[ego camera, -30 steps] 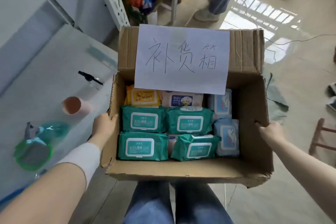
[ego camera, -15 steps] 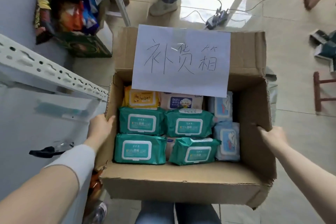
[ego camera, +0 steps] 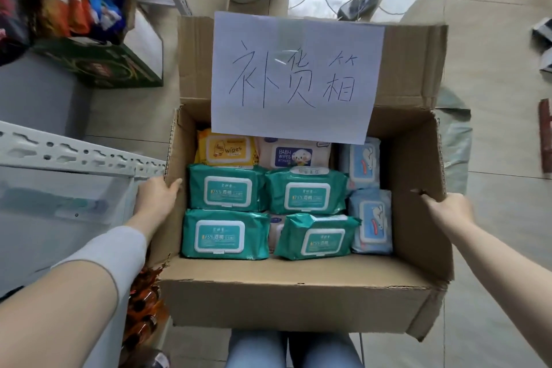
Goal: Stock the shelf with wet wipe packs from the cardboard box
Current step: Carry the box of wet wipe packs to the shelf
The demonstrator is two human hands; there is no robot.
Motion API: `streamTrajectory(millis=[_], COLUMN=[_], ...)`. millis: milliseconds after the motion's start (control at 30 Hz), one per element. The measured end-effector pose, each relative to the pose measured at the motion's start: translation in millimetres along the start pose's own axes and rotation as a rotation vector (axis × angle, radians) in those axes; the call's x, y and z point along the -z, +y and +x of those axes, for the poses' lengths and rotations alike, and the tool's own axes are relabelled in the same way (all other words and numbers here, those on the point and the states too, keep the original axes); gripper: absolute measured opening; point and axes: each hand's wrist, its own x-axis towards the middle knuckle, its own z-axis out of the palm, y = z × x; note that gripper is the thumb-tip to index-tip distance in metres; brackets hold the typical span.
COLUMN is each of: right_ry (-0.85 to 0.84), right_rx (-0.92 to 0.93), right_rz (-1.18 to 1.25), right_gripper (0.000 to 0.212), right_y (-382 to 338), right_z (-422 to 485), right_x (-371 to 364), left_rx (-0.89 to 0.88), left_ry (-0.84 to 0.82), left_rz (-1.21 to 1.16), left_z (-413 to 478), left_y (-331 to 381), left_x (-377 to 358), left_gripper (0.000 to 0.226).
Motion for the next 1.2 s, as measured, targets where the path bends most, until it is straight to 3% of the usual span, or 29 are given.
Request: streamTrajectory(millis=[1200], right_ry=[0.033], right_rx=[-0.093], right_rz=[-0.004], right_gripper=[0.049], right_y=[6], right_z=[20], right_x=[-37], left_rx=[0.013], left_ry=[0.003], left_rz=[-0.041], left_z=[8], left_y=[0], left_x=[-41], left_gripper=[0.037])
